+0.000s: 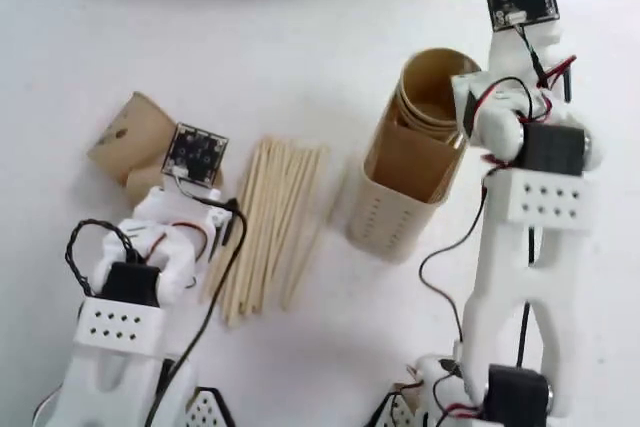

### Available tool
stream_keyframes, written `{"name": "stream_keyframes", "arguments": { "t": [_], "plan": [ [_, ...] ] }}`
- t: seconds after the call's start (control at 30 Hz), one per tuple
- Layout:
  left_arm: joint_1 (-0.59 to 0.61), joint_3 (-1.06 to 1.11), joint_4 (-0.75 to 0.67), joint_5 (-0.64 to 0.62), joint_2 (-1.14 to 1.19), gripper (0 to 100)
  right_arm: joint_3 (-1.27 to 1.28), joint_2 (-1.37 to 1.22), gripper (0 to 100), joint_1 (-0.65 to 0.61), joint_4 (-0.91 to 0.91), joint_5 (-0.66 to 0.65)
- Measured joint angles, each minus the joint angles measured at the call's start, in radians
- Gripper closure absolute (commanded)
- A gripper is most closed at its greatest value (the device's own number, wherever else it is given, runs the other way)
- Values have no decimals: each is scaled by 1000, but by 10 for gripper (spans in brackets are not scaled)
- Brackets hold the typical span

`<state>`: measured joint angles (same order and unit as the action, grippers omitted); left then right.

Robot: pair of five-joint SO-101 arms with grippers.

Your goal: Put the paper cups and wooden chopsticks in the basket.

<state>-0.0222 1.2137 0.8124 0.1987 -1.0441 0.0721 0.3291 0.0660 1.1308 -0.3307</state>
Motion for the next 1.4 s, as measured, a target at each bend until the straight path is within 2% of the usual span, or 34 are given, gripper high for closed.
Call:
{"name": "stream_keyframes", "arguments": {
  "t": [0.3, 0.53, 0.7, 0.87, 0.97, 1.07, 1.23, 1.4],
  "plan": [
    [-2, 0, 0, 0, 0, 815, 206, -60, 666, 5, -196, 2],
    [0, 0, -17, 0, 0, 816, 222, -26, 666, 5, -210, 2],
    [86, 0, -37, 0, 0, 816, 227, 137, 666, 9, -155, 2],
    [112, -2, -41, -3, 0, 814, 227, 336, 666, 8, 21, 0],
    [117, -54, 14, 20, 0, 813, 230, 417, 670, 9, 135, -9],
    [117, -146, 117, 51, 0, 813, 292, 480, 772, 6, 238, -84],
    [117, -324, 256, 100, 0, 812, 466, 598, 986, 8, 267, -138],
    [117, -430, 322, 112, 8, 811, 640, 752, 954, 6, 259, -140]
  ]
}}
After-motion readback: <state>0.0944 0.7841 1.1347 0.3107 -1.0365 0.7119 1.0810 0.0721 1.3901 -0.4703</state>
